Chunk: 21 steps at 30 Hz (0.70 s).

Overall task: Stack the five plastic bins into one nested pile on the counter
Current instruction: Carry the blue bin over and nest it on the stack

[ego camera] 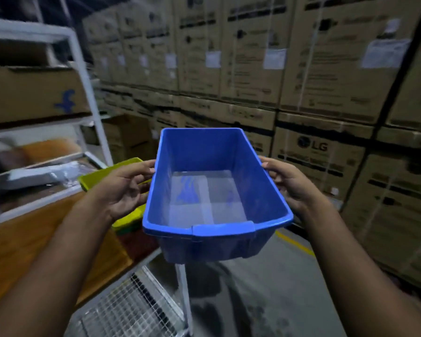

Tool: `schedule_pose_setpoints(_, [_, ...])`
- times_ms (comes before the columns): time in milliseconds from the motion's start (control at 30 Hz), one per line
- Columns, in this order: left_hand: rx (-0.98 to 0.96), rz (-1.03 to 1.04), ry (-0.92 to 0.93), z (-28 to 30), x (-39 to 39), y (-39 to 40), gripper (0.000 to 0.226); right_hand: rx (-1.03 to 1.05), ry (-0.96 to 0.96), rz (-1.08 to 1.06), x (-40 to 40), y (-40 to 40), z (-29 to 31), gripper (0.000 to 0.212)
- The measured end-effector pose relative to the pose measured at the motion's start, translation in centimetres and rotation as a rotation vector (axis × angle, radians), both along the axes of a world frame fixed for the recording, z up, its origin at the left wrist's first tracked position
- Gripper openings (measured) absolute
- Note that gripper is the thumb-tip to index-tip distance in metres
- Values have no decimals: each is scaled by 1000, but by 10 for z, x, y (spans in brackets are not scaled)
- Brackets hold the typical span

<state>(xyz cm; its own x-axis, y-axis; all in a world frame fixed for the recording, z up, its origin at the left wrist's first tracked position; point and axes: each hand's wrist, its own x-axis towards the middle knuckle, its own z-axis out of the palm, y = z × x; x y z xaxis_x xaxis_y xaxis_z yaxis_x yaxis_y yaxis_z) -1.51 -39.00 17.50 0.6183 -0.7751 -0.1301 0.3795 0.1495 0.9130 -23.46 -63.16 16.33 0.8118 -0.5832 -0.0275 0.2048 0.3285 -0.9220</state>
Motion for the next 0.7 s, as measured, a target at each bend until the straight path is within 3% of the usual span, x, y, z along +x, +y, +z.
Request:
schedule_pose_setpoints(300, [9, 342, -36, 14, 95, 27, 32, 60, 16, 370, 185, -32, 11, 40])
schedule_pose_setpoints(433, [2, 456, -32, 14, 131, 30, 34, 20, 61, 453, 264, -50, 3, 57])
schedule_pose_setpoints(567, [31, 554, 11, 1, 154, 30, 26, 56, 90, 512, 319, -55, -3, 38])
schedule_pose_setpoints(700, [83, 668, 36, -14, 170, 30, 23, 19, 99, 618, 356, -56, -6, 41])
